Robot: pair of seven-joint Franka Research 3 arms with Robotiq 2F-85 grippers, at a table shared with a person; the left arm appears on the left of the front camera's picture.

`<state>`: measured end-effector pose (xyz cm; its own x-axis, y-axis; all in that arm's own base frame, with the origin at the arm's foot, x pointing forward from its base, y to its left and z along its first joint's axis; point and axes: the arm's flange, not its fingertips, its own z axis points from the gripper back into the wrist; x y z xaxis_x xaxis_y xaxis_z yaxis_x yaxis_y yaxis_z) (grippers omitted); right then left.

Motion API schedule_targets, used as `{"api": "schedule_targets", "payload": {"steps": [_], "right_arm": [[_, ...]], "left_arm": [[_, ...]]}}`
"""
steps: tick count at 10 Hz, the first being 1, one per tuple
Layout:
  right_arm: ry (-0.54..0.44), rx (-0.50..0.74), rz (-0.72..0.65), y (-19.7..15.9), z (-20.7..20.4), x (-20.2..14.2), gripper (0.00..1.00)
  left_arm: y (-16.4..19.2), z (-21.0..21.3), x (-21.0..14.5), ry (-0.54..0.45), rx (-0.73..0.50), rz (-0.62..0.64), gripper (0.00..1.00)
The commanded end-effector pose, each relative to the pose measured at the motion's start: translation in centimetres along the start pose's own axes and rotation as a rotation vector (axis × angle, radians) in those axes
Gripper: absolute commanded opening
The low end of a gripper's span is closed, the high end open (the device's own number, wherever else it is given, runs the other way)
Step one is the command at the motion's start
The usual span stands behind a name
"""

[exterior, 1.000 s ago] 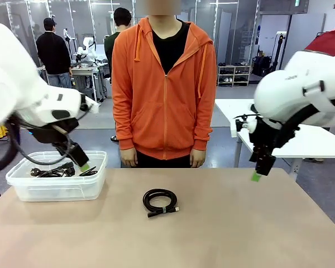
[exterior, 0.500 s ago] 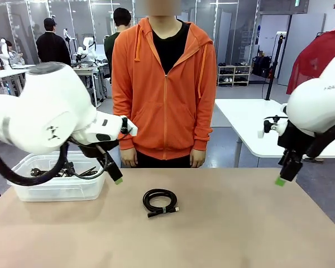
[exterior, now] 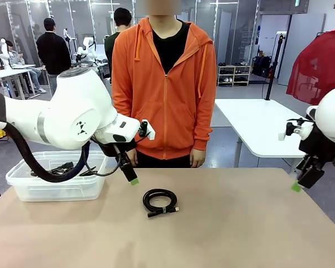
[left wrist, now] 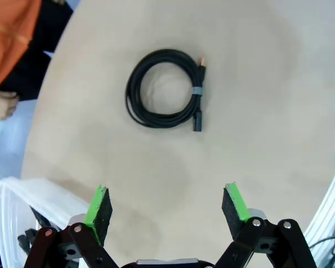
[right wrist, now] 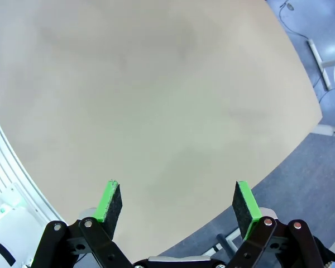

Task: Organize and store the cables.
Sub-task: Place the USB Extension Cable into the Organizing box.

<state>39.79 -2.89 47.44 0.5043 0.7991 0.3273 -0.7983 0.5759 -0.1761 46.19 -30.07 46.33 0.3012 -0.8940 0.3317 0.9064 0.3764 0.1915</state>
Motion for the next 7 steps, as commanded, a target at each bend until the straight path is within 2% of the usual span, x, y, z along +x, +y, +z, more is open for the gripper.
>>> {"api": "schedule_targets", "payload": {"steps": [1,3,4,7], "right_arm": [[-0.046,-0.031,-0.030,0.5,0.1,-1.2,1.00],[-0.056,-0.039,-0.043,1.2,0.2,-2.2,1.00],[-0.026,-0.017,-0.027,0.0,0.5,-1.4,1.00],[-0.026,-0.017,-0.027,0.0,0.5,-1.4,1.00]], "left_arm": [[0.1,0.1,1.2,0.031,-0.044,-0.073,1.00],[-0.2,-0.8,3.4,0.085,-0.102,-0.120,1.00],[-0.4,-1.2,4.5,0.103,-0.109,-0.126,1.00],[-0.8,-2.3,6.9,0.155,-0.122,-0.174,1.00]]}}
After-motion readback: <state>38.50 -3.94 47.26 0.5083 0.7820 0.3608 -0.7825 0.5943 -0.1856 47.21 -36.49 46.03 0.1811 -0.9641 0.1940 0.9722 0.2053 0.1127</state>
